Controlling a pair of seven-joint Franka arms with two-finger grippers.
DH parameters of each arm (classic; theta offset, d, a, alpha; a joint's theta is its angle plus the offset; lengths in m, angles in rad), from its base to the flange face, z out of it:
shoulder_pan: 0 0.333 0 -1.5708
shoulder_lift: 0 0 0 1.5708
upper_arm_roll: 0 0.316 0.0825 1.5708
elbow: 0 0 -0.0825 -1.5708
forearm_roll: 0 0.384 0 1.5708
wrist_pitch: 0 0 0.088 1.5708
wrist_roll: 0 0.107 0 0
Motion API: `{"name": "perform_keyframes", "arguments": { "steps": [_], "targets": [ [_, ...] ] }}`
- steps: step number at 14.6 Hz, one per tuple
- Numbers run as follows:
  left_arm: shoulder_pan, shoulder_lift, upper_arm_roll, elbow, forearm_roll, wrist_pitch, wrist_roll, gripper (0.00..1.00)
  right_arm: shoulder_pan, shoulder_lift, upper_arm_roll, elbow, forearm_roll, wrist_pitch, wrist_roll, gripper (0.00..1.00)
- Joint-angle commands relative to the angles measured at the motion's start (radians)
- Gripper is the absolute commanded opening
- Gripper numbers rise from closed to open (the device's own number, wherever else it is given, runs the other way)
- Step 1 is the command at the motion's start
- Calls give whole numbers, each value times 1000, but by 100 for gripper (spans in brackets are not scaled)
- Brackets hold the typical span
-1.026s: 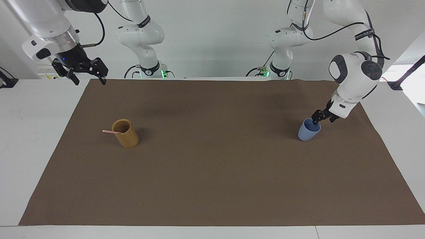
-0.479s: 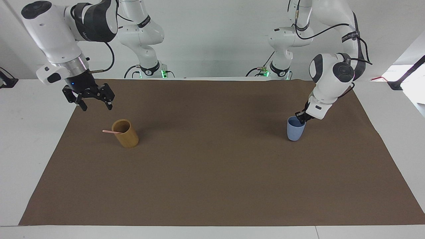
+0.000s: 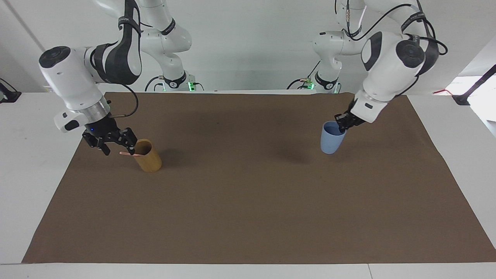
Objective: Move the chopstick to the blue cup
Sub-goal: 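Slide the blue cup toward the table center while the right gripper reaches the stick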
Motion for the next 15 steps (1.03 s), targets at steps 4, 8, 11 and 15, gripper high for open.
{"name": "perform_keyframes", "arguments": {
  "steps": [4, 8, 11, 15],
  "targets": [
    [-198, 104, 12, -12, -90, 144, -144, 0, -10, 13, 1, 5, 31, -50, -169, 61],
    [-304, 215, 10, -34, -88, 296, -186, 0, -24, 9, 1, 10, 30, -124, -180, 59],
    [-354, 265, 10, -32, -105, 371, -193, 0, -23, 7, 1, 8, 28, -115, -179, 53],
    [-364, 267, 12, -34, -105, 379, -227, 85, -23, 9, 1, 8, 30, -96, -174, 36]
  ]
}}
